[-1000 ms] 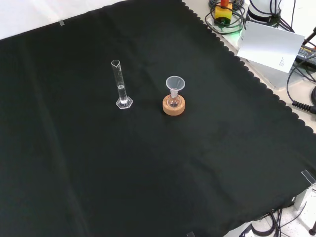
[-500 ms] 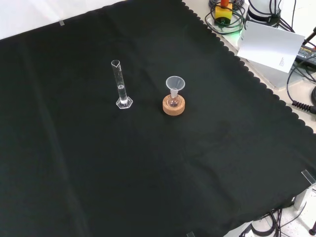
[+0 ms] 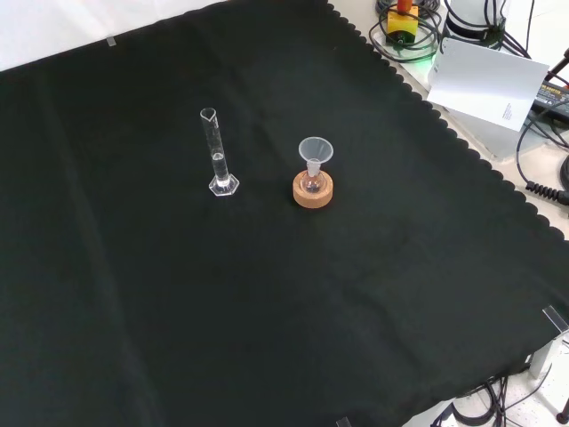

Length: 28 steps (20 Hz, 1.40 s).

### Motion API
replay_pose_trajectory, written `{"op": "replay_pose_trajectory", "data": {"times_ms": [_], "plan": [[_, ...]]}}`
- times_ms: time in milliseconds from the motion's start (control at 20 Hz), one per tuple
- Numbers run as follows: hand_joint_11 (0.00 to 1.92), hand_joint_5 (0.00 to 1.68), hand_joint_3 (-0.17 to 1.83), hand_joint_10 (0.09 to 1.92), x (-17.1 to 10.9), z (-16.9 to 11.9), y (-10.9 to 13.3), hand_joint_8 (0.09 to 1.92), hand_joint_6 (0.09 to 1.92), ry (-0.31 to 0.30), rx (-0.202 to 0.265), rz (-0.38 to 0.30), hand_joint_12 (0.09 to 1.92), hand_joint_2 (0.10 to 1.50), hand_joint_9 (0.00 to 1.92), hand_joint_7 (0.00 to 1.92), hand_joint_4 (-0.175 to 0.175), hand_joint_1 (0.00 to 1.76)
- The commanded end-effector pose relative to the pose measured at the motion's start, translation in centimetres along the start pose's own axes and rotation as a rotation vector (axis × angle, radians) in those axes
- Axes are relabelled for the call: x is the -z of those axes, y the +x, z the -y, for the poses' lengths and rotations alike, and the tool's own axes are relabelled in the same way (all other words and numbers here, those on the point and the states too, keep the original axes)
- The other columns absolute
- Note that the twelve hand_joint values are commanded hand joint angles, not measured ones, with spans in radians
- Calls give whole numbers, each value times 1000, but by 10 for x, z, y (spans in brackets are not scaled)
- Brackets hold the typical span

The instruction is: Pick up the graduated cylinder.

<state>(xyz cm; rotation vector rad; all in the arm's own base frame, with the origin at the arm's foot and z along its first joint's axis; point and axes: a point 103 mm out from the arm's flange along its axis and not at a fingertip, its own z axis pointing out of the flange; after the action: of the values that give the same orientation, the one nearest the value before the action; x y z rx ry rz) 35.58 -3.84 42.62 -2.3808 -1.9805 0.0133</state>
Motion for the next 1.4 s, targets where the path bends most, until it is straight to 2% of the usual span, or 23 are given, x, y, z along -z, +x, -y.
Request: {"op": "replay_pose_trajectory", "data": {"times_ms": [50, 300, 550, 850, 1400], "plan": [[0, 221, 321, 649, -60, -73, -29, 385, 87, -36, 17, -84, 1313, 1180, 136, 23, -32, 45], [0, 258, 283, 663, -102, -116, -33, 444, 87, -10, 50, -162, 1317, 1154, 158, 50, -45, 156], [0, 284, 251, 671, -141, -139, -27, 521, 87, 16, 73, -208, 1324, 1112, 179, 68, -51, 265], [0, 292, 240, 676, -175, -150, -13, 552, 87, 45, 99, -244, 1325, 1091, 190, 78, -53, 306], [0, 296, 232, 674, -212, -152, -4, 570, 87, 77, 116, -270, 1330, 1071, 190, 70, -50, 352]]}}
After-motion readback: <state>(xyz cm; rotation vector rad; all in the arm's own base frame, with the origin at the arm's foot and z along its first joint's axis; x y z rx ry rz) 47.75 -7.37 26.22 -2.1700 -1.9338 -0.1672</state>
